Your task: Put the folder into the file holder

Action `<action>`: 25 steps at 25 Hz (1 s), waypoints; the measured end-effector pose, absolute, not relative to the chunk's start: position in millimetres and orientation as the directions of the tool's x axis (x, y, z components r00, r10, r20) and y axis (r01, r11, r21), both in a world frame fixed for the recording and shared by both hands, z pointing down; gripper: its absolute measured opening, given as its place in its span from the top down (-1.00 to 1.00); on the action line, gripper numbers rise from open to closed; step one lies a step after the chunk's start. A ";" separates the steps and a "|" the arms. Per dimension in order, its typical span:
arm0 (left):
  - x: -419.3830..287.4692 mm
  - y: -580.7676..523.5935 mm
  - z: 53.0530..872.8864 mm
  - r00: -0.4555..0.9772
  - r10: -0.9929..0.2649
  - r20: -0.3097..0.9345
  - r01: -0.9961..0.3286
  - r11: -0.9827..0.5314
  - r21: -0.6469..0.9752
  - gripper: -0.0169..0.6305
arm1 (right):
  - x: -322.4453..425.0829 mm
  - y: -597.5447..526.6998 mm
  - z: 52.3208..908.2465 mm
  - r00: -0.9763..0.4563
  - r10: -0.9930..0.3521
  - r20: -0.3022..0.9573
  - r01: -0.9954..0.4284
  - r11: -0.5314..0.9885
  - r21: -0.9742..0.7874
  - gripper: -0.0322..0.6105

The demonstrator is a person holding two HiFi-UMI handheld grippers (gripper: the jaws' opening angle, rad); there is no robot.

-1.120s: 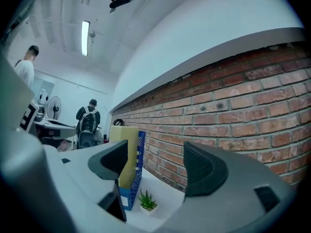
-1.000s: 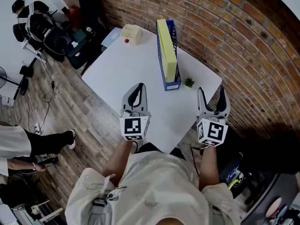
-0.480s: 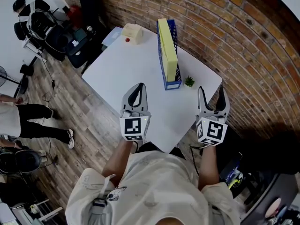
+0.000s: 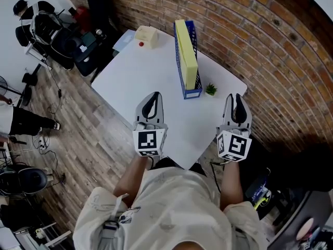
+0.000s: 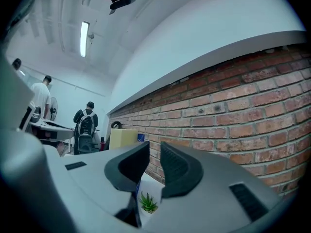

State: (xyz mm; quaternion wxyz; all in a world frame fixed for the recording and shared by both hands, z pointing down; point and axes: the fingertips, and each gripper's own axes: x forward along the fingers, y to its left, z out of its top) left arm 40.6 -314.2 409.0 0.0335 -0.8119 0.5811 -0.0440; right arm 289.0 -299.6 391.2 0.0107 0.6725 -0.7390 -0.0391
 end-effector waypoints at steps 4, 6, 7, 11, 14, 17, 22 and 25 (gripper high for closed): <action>42.1 -316.0 408.9 0.324 -0.946 0.028 -0.940 -0.325 -0.104 0.90 | 287.3 -300.1 392.5 -0.108 -0.994 -0.031 -0.993 0.106 0.053 0.84; 42.6 -316.3 408.4 0.326 -0.945 0.027 -0.939 -0.327 -0.104 0.90 | 286.2 -300.2 392.7 -0.110 -0.994 -0.026 -0.993 0.109 0.055 0.84; 42.4 -316.3 408.1 0.326 -0.945 0.027 -0.939 -0.327 -0.104 0.90 | 285.4 -300.1 392.5 -0.111 -0.994 -0.025 -0.992 0.109 0.059 0.84; 41.1 -316.4 408.5 0.324 -0.946 0.027 -0.940 -0.325 -0.102 0.90 | 282.8 -301.2 392.3 -0.118 -0.993 -0.020 -0.991 0.116 0.071 0.84; 39.9 -316.9 409.6 0.320 -0.947 0.029 -0.942 -0.321 -0.100 0.90 | 282.0 -302.7 393.7 -0.120 -0.993 -0.014 -0.990 0.119 0.074 0.84; 40.2 -317.6 410.2 0.319 -0.947 0.030 -0.942 -0.320 -0.102 0.90 | 281.2 -304.6 395.5 -0.125 -0.992 -0.008 -0.989 0.124 0.077 0.84; 38.5 -317.8 411.0 0.313 -0.949 0.033 -0.944 -0.315 -0.101 0.90 | 278.2 -306.6 398.0 -0.137 -0.991 0.008 -0.987 0.137 0.080 0.84; 36.6 -317.9 410.4 0.307 -0.951 0.034 -0.946 -0.309 -0.100 0.90 | 275.7 -307.4 398.6 -0.145 -0.989 0.013 -0.986 0.146 0.080 0.84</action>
